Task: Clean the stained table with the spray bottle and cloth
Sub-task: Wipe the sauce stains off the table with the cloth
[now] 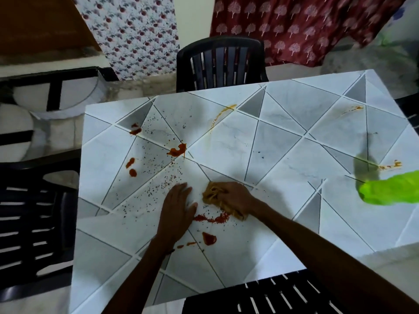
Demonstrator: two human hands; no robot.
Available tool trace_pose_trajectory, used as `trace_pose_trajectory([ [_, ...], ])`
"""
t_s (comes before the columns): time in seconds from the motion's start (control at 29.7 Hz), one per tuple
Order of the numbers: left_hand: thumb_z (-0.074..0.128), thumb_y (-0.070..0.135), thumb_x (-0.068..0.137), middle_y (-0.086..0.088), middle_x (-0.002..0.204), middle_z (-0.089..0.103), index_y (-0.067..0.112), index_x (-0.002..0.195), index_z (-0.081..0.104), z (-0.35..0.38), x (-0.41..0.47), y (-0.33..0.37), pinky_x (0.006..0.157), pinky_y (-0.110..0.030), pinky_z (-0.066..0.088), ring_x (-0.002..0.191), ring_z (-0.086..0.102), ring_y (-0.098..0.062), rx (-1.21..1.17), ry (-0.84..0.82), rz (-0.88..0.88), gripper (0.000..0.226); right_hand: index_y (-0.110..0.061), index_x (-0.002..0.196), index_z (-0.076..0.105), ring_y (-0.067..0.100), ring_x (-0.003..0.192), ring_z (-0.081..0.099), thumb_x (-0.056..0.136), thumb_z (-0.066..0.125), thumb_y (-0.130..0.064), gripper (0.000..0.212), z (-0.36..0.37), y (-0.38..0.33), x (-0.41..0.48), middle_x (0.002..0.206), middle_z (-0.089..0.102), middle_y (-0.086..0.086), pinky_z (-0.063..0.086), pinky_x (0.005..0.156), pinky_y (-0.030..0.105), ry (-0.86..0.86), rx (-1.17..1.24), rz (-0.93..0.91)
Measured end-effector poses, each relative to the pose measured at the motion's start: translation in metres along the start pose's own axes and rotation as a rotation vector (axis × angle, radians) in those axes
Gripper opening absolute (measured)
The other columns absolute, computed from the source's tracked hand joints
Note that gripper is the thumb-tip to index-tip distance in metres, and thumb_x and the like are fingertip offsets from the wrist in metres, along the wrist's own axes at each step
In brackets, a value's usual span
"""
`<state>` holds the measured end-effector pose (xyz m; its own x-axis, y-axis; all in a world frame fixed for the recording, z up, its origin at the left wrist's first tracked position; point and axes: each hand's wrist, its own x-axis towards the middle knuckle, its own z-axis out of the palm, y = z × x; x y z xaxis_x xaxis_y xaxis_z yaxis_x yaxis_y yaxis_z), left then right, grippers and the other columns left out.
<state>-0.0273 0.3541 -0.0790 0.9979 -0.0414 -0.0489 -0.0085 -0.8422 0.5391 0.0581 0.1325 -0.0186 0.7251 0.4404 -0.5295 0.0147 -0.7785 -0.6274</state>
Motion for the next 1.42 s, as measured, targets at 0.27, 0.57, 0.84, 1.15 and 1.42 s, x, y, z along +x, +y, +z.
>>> trace_pose_trajectory([
  [0.27,0.048,0.047,0.095,-0.016,0.141,0.053,0.005,0.135,0.055,-0.003,-0.039,0.039,0.109,-0.049,0.041,0.133,0.047,-0.033,0.024,0.022,0.034,0.059,-0.012,0.125,0.067,0.021,0.112,0.065,0.094,0.057,-0.012,0.033,0.012,0.019,-0.066,0.129,0.068,0.008,0.048,0.107,0.038,0.089,0.395,-0.020],
  [0.57,0.043,0.050,0.094,-0.015,0.141,0.051,0.006,0.136,0.052,-0.002,-0.070,0.078,0.110,-0.044,0.040,0.132,0.045,-0.030,-0.072,0.077,-0.035,0.061,-0.016,0.112,0.069,0.005,0.086,0.071,0.088,0.047,0.008,0.040,-0.048,0.066,-0.168,0.100,0.076,-0.009,0.055,0.082,0.021,0.554,0.979,0.059],
  [0.84,0.043,0.048,0.091,-0.016,0.140,0.051,0.004,0.135,0.053,0.000,-0.079,0.064,0.110,-0.044,0.041,0.131,0.046,-0.031,-0.044,0.092,-0.022,0.063,-0.023,0.111,0.072,0.031,0.110,0.067,0.088,0.066,-0.034,0.026,-0.030,0.154,-0.161,0.117,0.072,0.004,0.049,0.106,0.050,0.718,0.868,0.394],
  [1.15,0.052,0.037,0.092,-0.016,0.143,0.052,0.002,0.140,0.048,-0.011,-0.052,0.015,0.114,-0.036,0.034,0.134,0.044,-0.028,-0.079,0.035,-0.039,0.060,-0.041,0.116,0.071,0.013,0.103,0.069,0.089,0.061,-0.034,0.029,0.055,0.016,-0.103,0.111,0.075,-0.014,0.050,0.104,0.040,0.542,0.846,0.387],
  [1.42,0.051,0.025,0.094,-0.015,0.142,0.051,0.003,0.137,0.050,-0.034,-0.044,-0.024,0.114,-0.041,0.036,0.134,0.042,-0.026,-0.079,0.045,-0.002,0.048,-0.037,0.140,0.056,0.019,0.122,0.060,0.093,0.057,-0.043,0.047,0.110,-0.095,-0.050,0.137,0.063,-0.004,0.041,0.114,0.039,0.362,0.790,0.345],
])
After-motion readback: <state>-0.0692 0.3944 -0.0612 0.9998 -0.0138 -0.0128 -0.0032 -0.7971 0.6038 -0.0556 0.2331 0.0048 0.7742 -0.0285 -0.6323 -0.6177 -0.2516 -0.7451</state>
